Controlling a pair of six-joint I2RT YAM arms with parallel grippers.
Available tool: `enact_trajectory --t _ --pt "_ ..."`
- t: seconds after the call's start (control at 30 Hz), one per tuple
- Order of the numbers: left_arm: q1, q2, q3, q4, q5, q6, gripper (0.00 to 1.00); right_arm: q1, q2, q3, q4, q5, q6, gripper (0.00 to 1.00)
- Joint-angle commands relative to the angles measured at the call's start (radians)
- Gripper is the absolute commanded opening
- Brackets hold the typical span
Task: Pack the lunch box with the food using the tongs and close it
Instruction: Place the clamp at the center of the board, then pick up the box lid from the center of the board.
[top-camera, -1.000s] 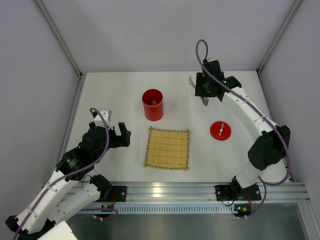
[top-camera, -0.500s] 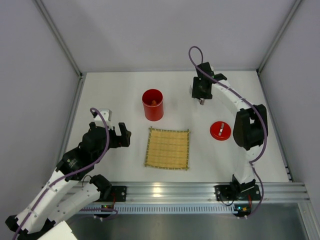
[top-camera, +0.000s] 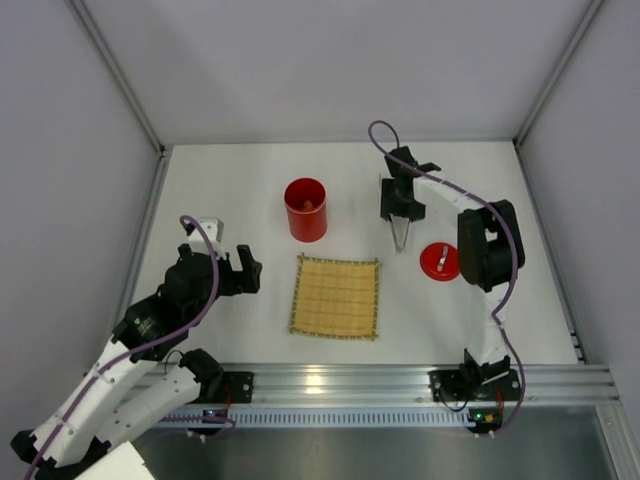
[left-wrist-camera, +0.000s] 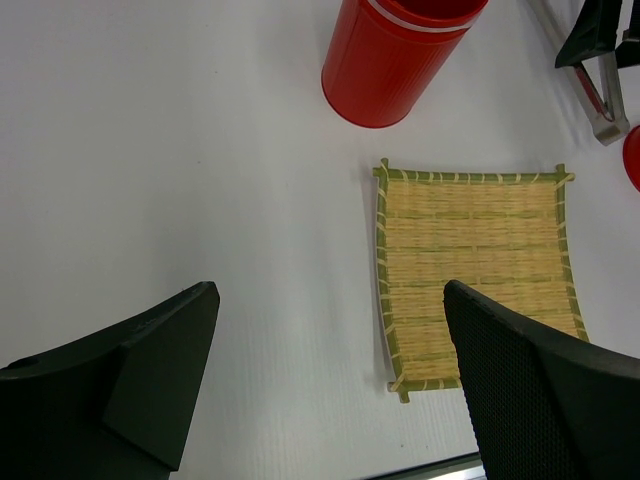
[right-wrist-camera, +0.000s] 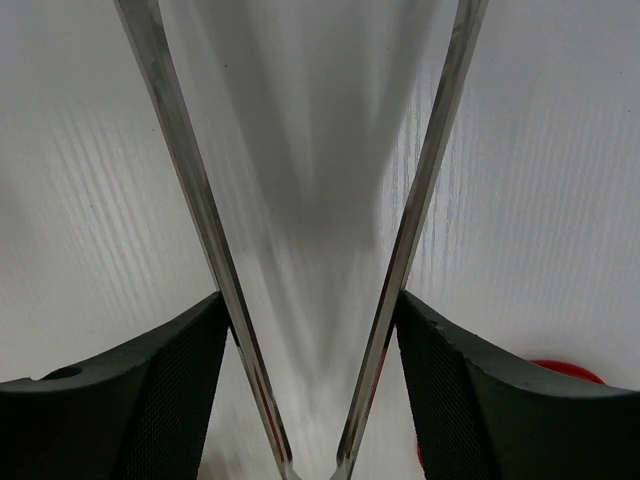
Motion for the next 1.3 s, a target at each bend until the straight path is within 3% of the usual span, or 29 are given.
enact_trajectory --t 0.0,0.3,0.5,0.7,0.8,1.0,1.27 --pt "-0.006 0.007 -0.005 0.023 -0.016 -0.005 0.99 -0.009 0.000 -0.003 0.063 0.013 -0.010 0.66" --pt "-0.006 0.007 -0.007 0.024 -0.019 -0.005 0.99 -0.011 -0.006 -0.011 0.052 0.010 -0.035 0.76" --pt "-0.006 0.006 -0.006 0.023 -0.017 -0.005 0.99 -0.011 -0.068 -0.018 0.033 0.045 -0.021 0.76" --pt "-0.007 -0.002 -0.005 0.023 -0.016 -0.007 0.99 -0.020 -0.372 -0.219 0.088 0.111 0.049 0.73" --pt "-0.007 -0.013 -0.007 0.026 -0.014 -0.005 0.99 -0.043 -0.574 -0.421 0.124 0.126 0.101 0.71" --pt "-0.009 -0.031 -0.008 0.027 -0.008 -0.002 0.99 -0.088 -0.806 -0.682 0.173 0.142 0.180 0.65" --pt "-0.012 -0.033 -0.010 0.027 -0.006 -0.002 0.99 -0.128 -0.716 -0.720 0.234 0.131 0.192 0.55"
